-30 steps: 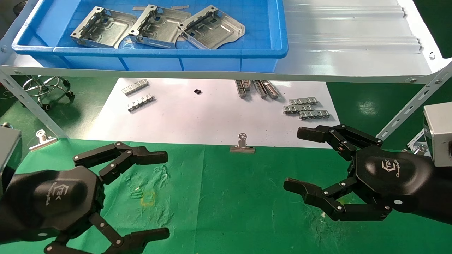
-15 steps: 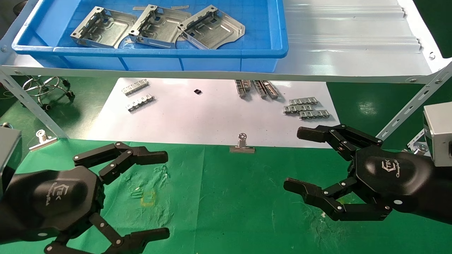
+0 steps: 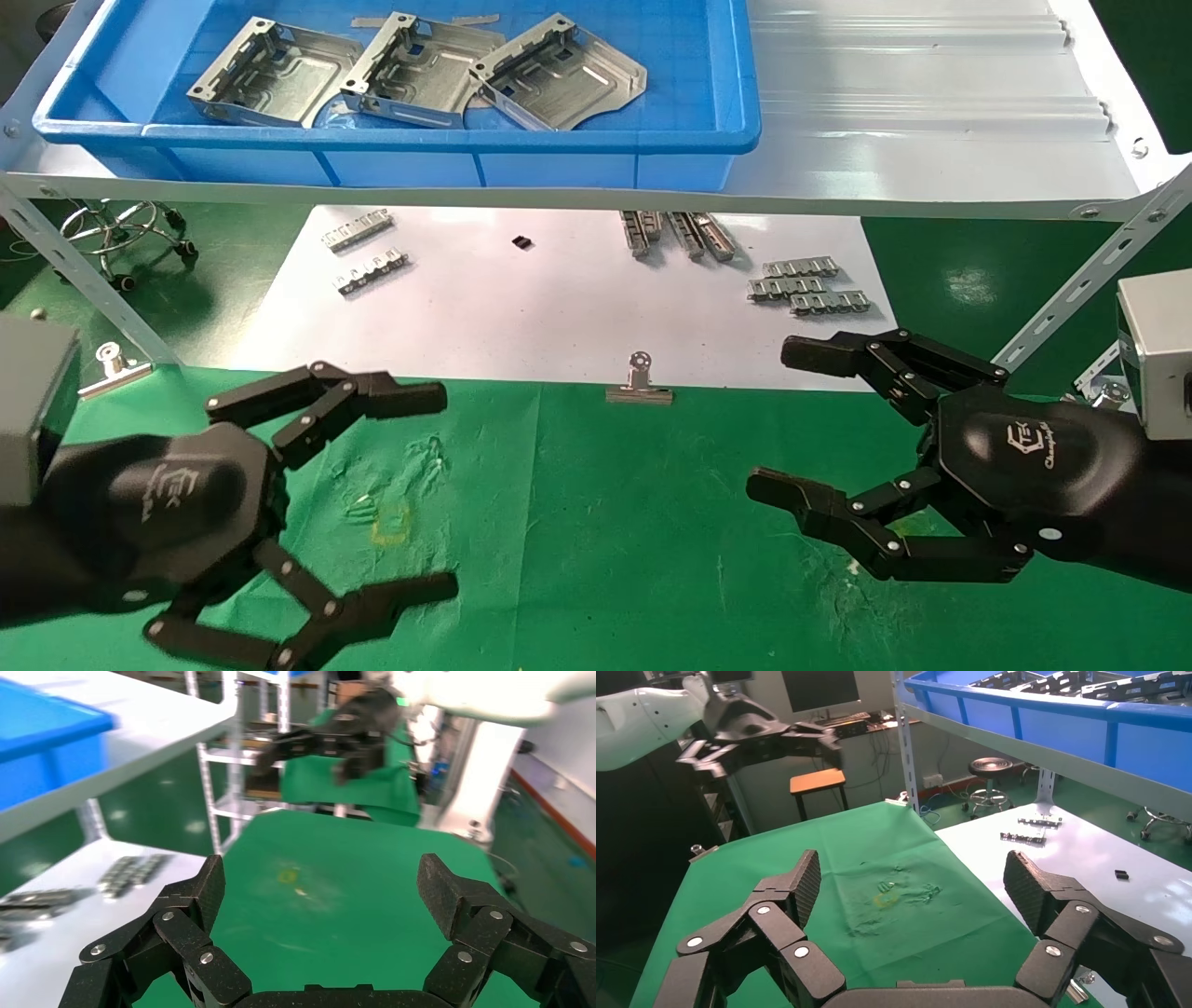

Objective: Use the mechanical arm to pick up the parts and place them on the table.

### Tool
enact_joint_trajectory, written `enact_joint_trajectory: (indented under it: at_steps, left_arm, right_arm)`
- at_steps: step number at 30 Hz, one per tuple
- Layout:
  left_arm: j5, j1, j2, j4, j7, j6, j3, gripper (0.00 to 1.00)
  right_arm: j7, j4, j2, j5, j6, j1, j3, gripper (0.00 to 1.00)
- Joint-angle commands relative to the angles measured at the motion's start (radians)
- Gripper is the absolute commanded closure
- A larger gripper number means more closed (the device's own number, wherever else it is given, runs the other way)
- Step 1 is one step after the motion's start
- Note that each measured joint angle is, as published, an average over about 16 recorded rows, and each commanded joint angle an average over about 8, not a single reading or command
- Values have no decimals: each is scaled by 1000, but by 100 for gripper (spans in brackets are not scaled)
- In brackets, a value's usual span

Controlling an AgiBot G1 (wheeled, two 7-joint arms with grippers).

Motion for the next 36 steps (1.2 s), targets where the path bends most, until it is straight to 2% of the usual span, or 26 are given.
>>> enact_joint_trajectory:
  at_steps: [1,10,17,28,36]
  left_arm:
    - [8,-5,12,14,1,-20,2,0]
    - [40,-96,91,73,-9,-123,5,0]
    - [109,-213,158,157,-42,-250,23,0]
    - [313,-447,203,323,-165,-421,111,0]
    - [477,-624,236,494,-236,-457,199,0]
  right_arm:
    - [0,0,0,0,0,0,0,100]
    - [0,0,0,0,0,0,0,100]
    - [0,0,0,0,0,0,0,100]
    - [0,0,0,0,0,0,0,100]
    - [0,0,0,0,0,0,0,100]
